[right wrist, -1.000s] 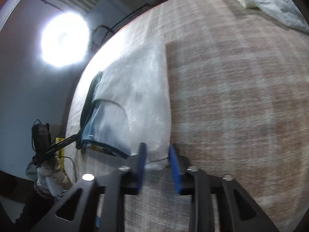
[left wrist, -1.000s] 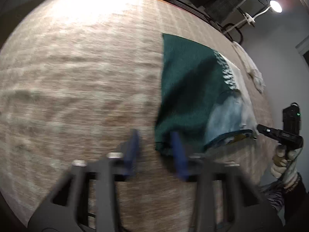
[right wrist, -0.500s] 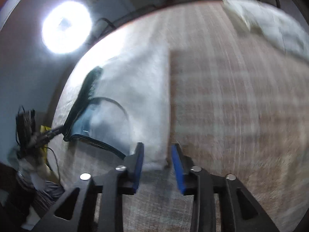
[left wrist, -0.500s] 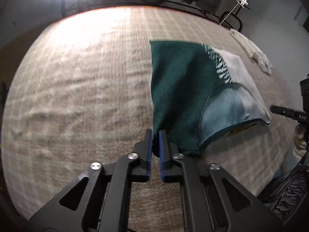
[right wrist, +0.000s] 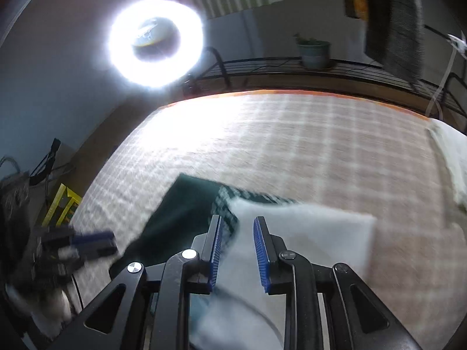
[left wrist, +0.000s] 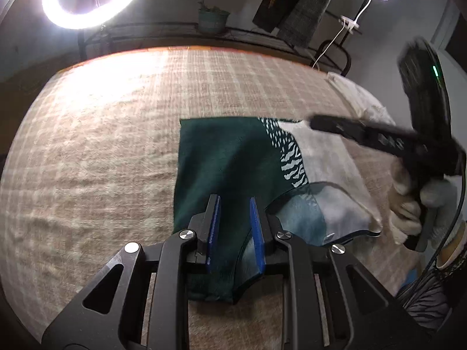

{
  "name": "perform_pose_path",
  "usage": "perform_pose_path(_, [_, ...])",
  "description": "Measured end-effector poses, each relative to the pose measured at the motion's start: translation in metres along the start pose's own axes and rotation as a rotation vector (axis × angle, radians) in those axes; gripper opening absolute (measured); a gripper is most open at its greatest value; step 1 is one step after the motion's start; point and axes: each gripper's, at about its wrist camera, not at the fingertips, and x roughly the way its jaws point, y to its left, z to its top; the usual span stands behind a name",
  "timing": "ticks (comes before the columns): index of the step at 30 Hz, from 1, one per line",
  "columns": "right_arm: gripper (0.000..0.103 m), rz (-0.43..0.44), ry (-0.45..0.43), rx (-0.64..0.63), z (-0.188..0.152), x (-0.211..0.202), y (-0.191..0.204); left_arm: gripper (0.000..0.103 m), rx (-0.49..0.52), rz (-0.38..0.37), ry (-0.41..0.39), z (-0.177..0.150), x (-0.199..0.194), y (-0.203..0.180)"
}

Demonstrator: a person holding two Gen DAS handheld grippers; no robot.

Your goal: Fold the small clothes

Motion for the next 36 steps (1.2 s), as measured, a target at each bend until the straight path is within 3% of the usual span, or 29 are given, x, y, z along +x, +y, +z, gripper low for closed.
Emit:
perform_pose_path(5, [0.02, 0.006, 0.058, -0.027, 0.012, 0.047, 0.011, 0.02, -0.051, -0.006, 0.047, 0.001, 0.016, 0.004])
perform_pose_path(9, [0.019, -0.032, 0.134, -0.01, 0.002, 0.079, 0.004, 0.02, -0.084, 0.008, 0.05, 0.004, 0.02, 0.014])
perform_pose_path(11, [0.019, -0.033, 0.128, -0.019, 0.0, 0.081, 0.004, 0.02, -0.112, 0.016, 0.047, 0.005, 0.019, 0.021])
perform_pose_path(13, [0.02, -0.026, 0.129, -0.014, 0.001, 0.074, 0.004, 0.025, -0.148, 0.01, 0.05, 0.005, 0.017, 0.031])
perform_pose_path(15, [0.034, -0.013, 0.111, 0.015, 0.002, 0.058, -0.001, 0.051, -0.202, -0.014, 0.046, 0.004, 0.014, 0.045])
perform_pose_path(20, [0.05, 0.027, 0.029, 0.092, -0.003, -0.005, -0.027, 0.052, -0.284, -0.061, 0.066, -0.004, 0.012, 0.073])
perform_pose_path(23, [0.058, 0.052, 0.022, 0.163, -0.022, -0.035, -0.058, 0.053, -0.351, -0.128, 0.115, -0.018, 0.01, 0.087])
perform_pose_path(30, [0.06, 0.119, 0.08, 0.442, -0.076, -0.051, -0.147, 0.053, -0.553, -0.227, 0.184, -0.059, 0.001, 0.106])
perform_pose_path(34, [0.059, 0.212, 0.101, 0.537, -0.091, -0.042, -0.168, 0.053, -0.65, -0.294, 0.196, -0.075, 0.004, 0.103])
perform_pose_path(36, [0.057, 0.229, 0.119, 0.549, -0.093, -0.032, -0.17, 0.053, -0.647, -0.291, 0.184, -0.074, 0.006, 0.098])
